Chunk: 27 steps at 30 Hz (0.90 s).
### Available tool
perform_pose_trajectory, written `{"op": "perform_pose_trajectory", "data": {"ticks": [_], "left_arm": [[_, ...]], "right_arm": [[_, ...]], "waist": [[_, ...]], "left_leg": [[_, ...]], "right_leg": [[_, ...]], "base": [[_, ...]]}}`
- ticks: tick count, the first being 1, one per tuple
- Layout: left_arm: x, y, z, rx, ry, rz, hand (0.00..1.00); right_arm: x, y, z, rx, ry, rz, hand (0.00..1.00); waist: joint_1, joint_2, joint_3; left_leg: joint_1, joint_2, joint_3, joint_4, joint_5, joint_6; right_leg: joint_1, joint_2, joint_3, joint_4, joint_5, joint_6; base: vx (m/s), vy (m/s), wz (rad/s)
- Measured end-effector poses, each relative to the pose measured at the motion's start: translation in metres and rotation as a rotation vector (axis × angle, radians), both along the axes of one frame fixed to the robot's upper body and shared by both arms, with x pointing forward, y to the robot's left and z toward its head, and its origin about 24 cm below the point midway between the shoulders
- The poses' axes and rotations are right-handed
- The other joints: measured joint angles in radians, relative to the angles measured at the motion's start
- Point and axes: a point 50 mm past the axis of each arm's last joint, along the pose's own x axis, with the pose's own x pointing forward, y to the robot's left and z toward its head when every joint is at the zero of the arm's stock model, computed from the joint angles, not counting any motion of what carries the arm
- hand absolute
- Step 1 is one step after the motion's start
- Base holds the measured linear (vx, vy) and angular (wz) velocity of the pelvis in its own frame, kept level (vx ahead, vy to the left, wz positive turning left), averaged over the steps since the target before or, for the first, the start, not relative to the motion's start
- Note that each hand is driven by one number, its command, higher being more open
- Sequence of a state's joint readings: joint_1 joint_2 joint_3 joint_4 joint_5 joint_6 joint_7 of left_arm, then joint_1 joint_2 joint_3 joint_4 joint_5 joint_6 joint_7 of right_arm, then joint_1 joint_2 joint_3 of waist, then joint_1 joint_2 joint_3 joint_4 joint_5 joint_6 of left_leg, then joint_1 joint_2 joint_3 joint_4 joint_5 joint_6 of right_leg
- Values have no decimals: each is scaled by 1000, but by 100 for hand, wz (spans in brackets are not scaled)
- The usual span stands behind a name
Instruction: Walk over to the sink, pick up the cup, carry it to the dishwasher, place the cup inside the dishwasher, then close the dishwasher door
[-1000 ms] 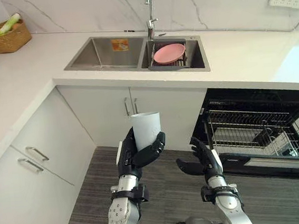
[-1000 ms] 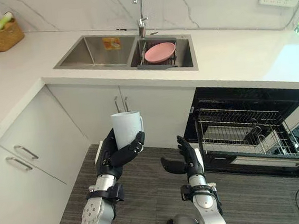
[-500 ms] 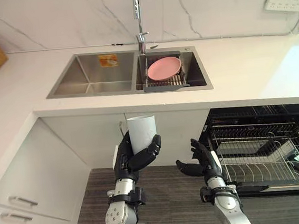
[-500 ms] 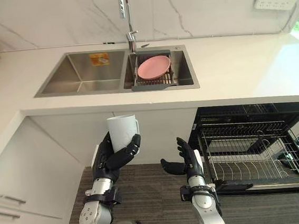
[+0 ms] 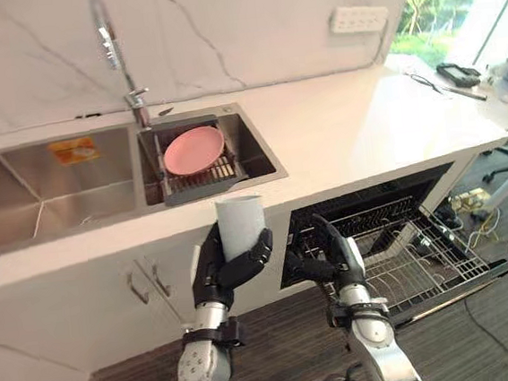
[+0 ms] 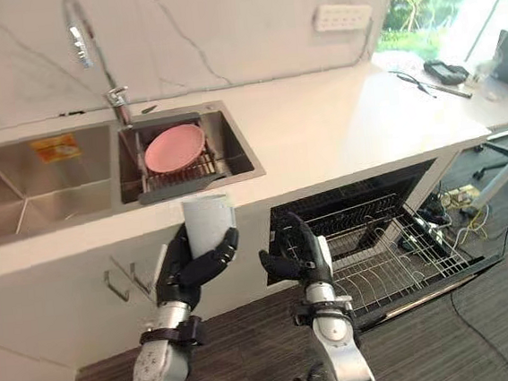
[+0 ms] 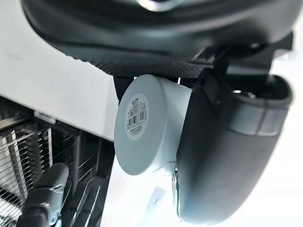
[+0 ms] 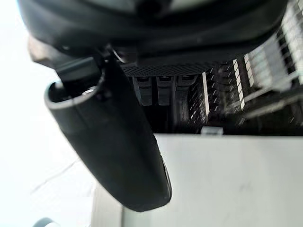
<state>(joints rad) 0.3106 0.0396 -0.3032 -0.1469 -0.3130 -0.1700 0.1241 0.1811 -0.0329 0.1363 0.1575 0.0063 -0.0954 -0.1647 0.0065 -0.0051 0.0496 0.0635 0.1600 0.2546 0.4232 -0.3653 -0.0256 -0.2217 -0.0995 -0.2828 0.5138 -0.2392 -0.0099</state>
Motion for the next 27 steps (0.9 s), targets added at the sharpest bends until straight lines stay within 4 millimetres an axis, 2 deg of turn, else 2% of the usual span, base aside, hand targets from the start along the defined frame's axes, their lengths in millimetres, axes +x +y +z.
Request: {"op": "perform_pose_trajectory", "data": {"ticks": [2,3,4,5,7,9,10,11,12,13,18,23,27], "left_arm": [[3,-2,3,-9,-12,-2,30],[3,-3,3,-12,-14,-1,30],[4,1,3,-12,-16,17,30],[4,2,3,-12,-16,22,30],[7,2,6,-10,-33,20,30],[9,2,8,-10,-40,20,30],[9,2,8,-5,-42,22,30],[9,2,8,3,-44,23,30],[8,2,9,20,-60,8,30],[9,3,10,35,-68,1,30],[11,5,11,57,-74,1,30],[10,2,11,54,-74,-11,30],[8,-9,14,38,-85,-54,30]], "right_arm": [[-5,-7,-2,-6,11,-40,90],[-8,-8,-1,-10,10,-46,90],[-8,-9,3,-10,-7,-48,90],[-7,-9,6,-8,-24,-49,90],[0,-9,16,-8,-76,-59,90],[4,-9,19,-7,-93,-55,90],[6,-8,18,-8,-90,-52,90],[7,-9,16,-11,-84,-51,90],[5,-7,7,-8,-43,-53,90],[3,-5,3,1,-25,-53,90],[-2,-4,5,17,-31,-53,90],[-3,0,14,41,-70,-50,90],[-6,0,26,57,-118,-57,90]], "waist": [[-1,12,10],[0,18,14],[5,24,20],[11,20,19],[16,26,12],[35,24,15],[35,30,18],[34,37,18],[38,21,19],[29,3,12],[25,-3,8],[25,-5,7],[21,-11,1]], "left_leg": [[-31,45,-11,141,23,-29],[-53,63,-22,227,52,-32],[-88,83,-43,356,117,-26],[-113,82,-71,393,95,-35],[-185,39,-148,333,24,-33],[-221,-20,-245,203,4,-34],[-222,-58,-329,85,25,-43],[-215,-67,-355,16,85,-36],[-182,-75,-334,-12,138,-45],[-166,-98,-321,-40,148,-30],[-137,-142,-268,-100,168,3],[-113,-138,-237,-128,169,5],[-96,-137,-218,-145,169,4]], "right_leg": [[51,40,8,-51,4,-8],[86,57,17,-77,6,-11],[137,74,40,-124,18,-17],[156,80,61,-155,28,-16],[173,81,99,-214,56,-8],[181,77,149,-248,82,6],[192,73,172,-259,88,18],[193,78,186,-259,88,22],[215,74,229,-283,99,41],[228,50,254,-315,107,50],[226,2,298,-353,123,76],[221,4,329,-358,127,83],[220,11,349,-359,129,85]], "base": [[189,-88,-30],[184,-49,-39],[210,-20,-55],[198,35,-65],[151,66,-61],[150,157,-72],[133,200,-64],[145,230,-69],[138,226,-47],[130,222,-36],[54,143,-21],[15,16,-20],[6,-3,-16]]}}
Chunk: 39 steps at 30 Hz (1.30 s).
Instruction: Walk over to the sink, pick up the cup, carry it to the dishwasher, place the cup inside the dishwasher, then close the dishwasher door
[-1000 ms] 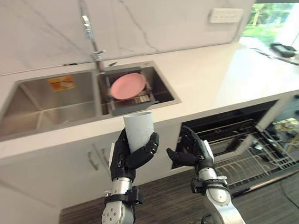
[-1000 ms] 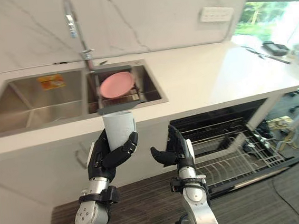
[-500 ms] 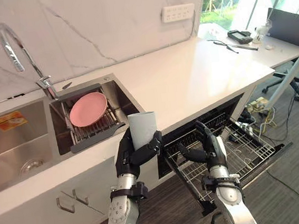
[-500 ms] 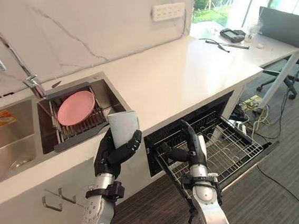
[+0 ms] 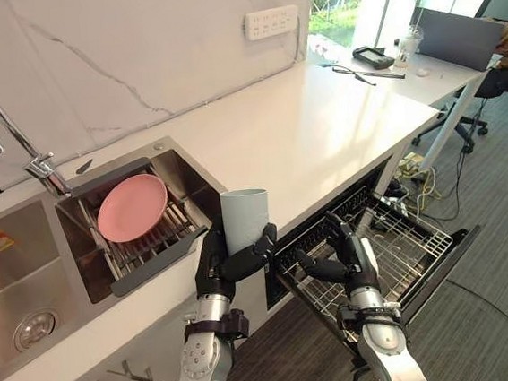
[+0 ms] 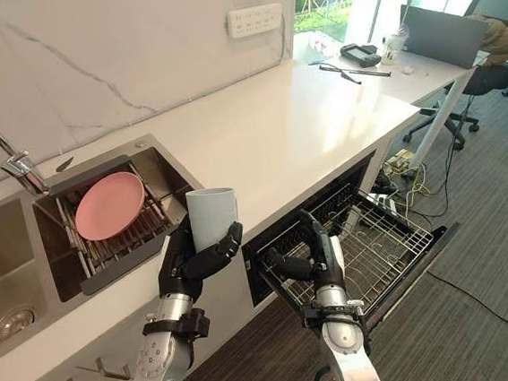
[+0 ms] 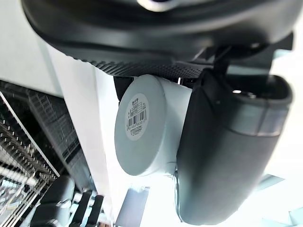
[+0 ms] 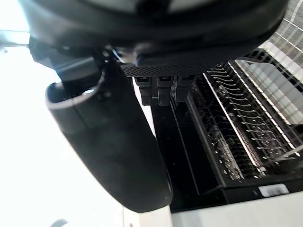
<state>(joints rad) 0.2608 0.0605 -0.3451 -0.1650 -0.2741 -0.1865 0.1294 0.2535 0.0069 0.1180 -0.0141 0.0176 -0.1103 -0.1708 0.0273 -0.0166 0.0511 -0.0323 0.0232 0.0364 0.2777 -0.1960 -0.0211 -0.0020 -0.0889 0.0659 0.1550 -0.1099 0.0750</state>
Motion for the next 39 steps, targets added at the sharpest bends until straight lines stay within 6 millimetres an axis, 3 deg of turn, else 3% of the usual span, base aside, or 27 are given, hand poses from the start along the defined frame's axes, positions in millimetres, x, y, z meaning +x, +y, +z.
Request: {"op": "perform_pose_trajectory", "data": {"ticks": [15,25,39], "left_arm": [[12,0,17,72,-88,31,30],[21,5,7,136,-58,53,30],[28,51,-2,163,1,282,30]], "right_arm": [[-6,14,37,116,-172,77,90],[8,16,53,112,-252,143,90],[13,-1,58,107,-286,95,90]], "waist": [[-18,-16,-18],[-23,-15,-19],[-41,-10,-22]], "left_leg": [[63,9,117,-35,4,7],[67,7,141,-35,10,17],[68,-8,104,-63,31,21]], "right_leg": [[-9,15,122,-25,46,15],[2,12,149,-75,87,25],[25,-4,117,-113,101,26]], "base": [[-25,13,-25],[-40,5,-8],[3,-4,6]]}}
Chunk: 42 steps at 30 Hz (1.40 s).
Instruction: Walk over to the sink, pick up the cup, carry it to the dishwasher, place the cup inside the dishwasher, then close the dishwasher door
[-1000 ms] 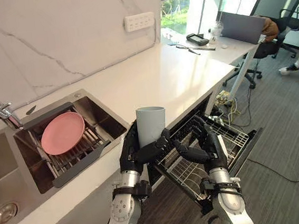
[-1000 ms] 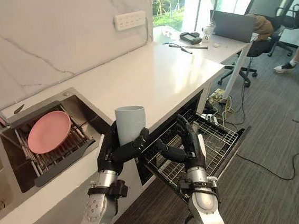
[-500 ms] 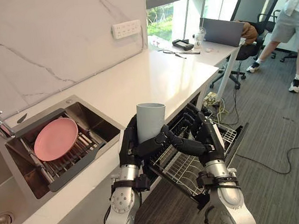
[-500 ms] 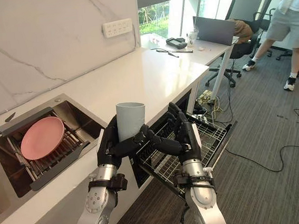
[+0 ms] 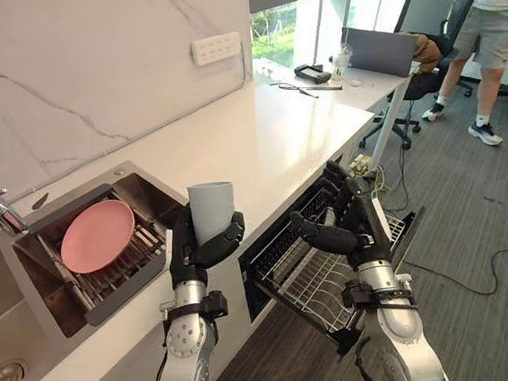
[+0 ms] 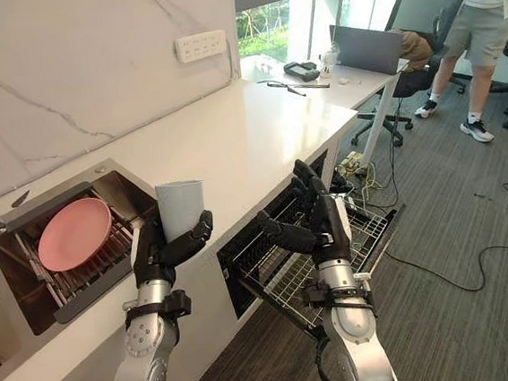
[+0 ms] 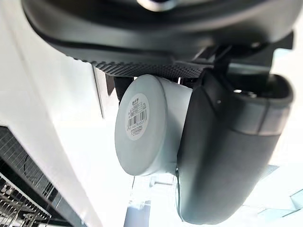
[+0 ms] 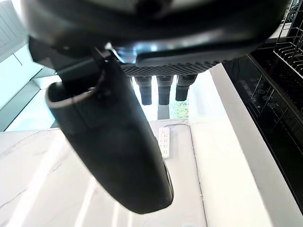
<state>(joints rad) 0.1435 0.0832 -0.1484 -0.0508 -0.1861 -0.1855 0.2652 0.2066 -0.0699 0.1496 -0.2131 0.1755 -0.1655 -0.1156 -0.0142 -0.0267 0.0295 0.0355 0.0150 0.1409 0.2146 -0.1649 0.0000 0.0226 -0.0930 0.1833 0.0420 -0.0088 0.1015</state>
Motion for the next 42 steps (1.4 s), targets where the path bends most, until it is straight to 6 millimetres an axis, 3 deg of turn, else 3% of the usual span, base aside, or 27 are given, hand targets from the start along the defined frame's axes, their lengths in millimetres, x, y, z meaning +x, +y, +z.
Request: {"op": "perform_pose_trajectory", "data": {"ticks": [7,22,35,42], "left_arm": [[0,-3,-5,-8,22,-15,30],[-4,-60,-2,5,0,-297,30],[6,-68,10,50,-58,-346,30],[8,-75,14,73,-77,-381,30]], "right_arm": [[0,-5,1,86,-12,-16,90],[7,27,4,138,-20,137,90],[7,24,0,177,-24,120,90],[7,21,-7,288,11,126,90]], "waist": [[-1,5,-3],[-2,8,-18],[-5,6,-27],[-5,3,-39]], "left_leg": [[0,0,-3,-5,1,0],[-7,-4,-24,-32,15,-3],[-11,-4,-29,-39,22,-2],[-22,-6,-36,-39,22,-2]], "right_leg": [[0,0,-4,-7,0,0],[0,-3,-23,-22,2,-2],[-8,-3,-26,-21,4,-6],[-14,-4,-28,-24,5,-6]], "base": [[0,0,0],[6,-10,3],[-18,-13,1],[-1,-2,1]]}}
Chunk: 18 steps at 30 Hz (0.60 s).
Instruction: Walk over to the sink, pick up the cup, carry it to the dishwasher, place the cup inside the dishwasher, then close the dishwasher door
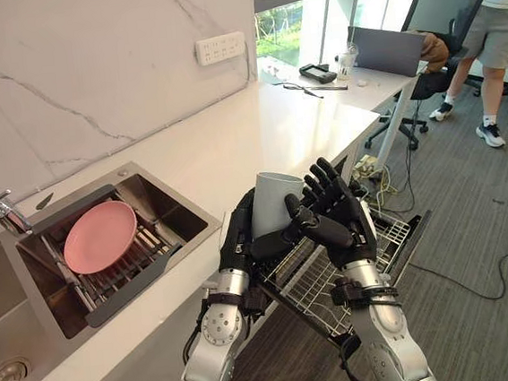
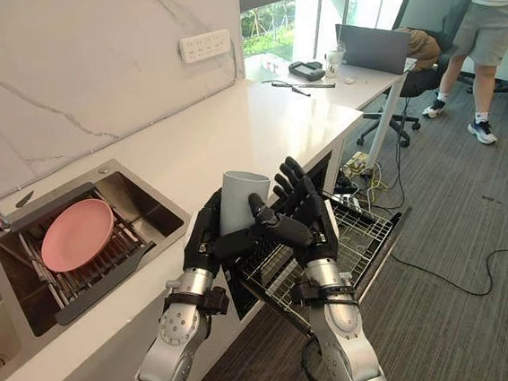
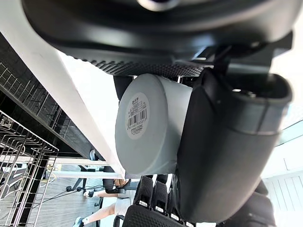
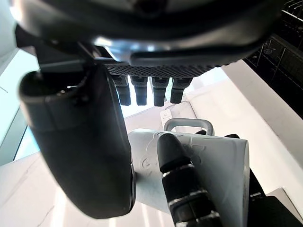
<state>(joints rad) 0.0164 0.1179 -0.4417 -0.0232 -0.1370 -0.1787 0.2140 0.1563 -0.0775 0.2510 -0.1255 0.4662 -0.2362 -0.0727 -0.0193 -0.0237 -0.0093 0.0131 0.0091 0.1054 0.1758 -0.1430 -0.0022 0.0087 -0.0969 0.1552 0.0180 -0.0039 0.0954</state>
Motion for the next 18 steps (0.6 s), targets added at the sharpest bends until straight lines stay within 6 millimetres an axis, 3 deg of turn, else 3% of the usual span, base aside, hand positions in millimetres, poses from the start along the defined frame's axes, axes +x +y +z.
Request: {"op": "perform_pose_trajectory", "data": {"ticks": [6,14,15,18], "left_arm": [[-1,-5,1,105,-37,-91,30],[6,5,-1,182,-49,-98,30],[6,6,-1,195,-54,-99,30],[7,9,-1,221,-62,-106,30]], "right_arm": [[1,1,-4,83,28,90,90],[10,-2,-6,88,74,157,90],[10,-3,-6,84,77,162,30],[10,-5,-7,71,86,167,30]], "waist": [[-2,-11,-10],[-3,-27,-17],[-3,-27,-17],[-3,-31,-15]], "left_leg": [[-6,1,-9,-2,4,-2],[-10,4,-14,-22,20,-5],[-10,4,-14,-22,20,-6],[-12,5,-14,-22,20,-6]], "right_leg": [[0,0,-11,-5,2,-2],[0,2,-18,-26,19,-7],[0,2,-18,-27,19,-7],[3,3,-18,-39,26,-9]], "base": [[-9,-17,5],[-3,-6,1],[0,0,0],[0,0,0]]}}
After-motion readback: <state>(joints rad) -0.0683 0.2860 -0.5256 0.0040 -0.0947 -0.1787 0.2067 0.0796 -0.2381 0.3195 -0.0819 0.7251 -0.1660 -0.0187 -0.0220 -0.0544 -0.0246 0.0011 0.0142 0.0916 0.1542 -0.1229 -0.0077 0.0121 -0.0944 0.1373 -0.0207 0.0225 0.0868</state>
